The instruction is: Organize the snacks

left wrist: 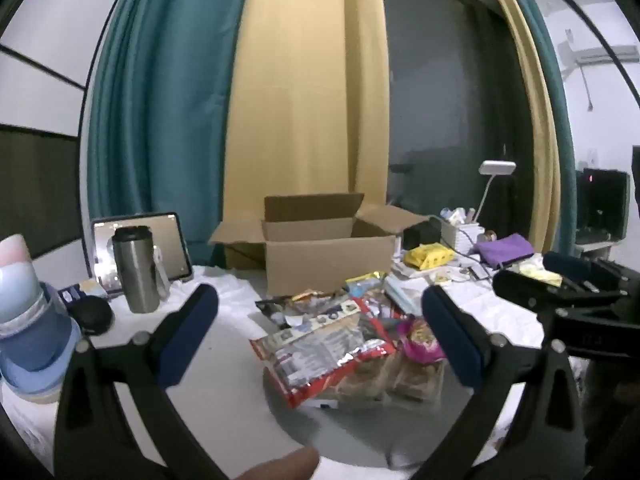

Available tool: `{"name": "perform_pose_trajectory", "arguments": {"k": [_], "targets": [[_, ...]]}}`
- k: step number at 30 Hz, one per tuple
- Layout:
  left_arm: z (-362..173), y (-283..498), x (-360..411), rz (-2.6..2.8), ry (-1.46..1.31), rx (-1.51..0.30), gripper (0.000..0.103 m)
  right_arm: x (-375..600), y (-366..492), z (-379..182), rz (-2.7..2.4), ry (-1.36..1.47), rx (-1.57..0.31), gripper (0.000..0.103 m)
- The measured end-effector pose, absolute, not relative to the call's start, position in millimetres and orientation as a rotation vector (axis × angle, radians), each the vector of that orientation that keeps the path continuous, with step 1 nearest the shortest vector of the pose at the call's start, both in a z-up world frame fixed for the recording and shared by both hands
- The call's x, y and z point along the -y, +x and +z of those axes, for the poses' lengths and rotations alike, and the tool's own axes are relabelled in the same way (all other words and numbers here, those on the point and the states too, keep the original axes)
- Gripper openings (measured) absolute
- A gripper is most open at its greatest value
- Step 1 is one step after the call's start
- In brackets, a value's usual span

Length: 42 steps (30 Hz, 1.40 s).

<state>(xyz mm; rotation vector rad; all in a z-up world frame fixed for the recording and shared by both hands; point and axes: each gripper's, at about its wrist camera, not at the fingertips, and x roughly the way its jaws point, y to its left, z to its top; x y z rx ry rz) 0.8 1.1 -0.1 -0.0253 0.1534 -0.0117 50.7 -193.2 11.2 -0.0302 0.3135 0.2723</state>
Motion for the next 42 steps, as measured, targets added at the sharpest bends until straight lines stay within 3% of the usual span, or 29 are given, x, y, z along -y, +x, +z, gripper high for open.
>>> {"name": "perform_pose_trajectory", "arguments": {"k": [7, 42], "targets": [[18, -28, -12, -0.013, -0.067, -0.121, 0.102, 197, 17, 20, 0.263, -0.029, -0.203, 0.096], [29, -47, -8, 0.002, -0.039, -0.074, 0.102, 206, -4, 29, 0.247, -0.017, -0.200, 0.096]]}}
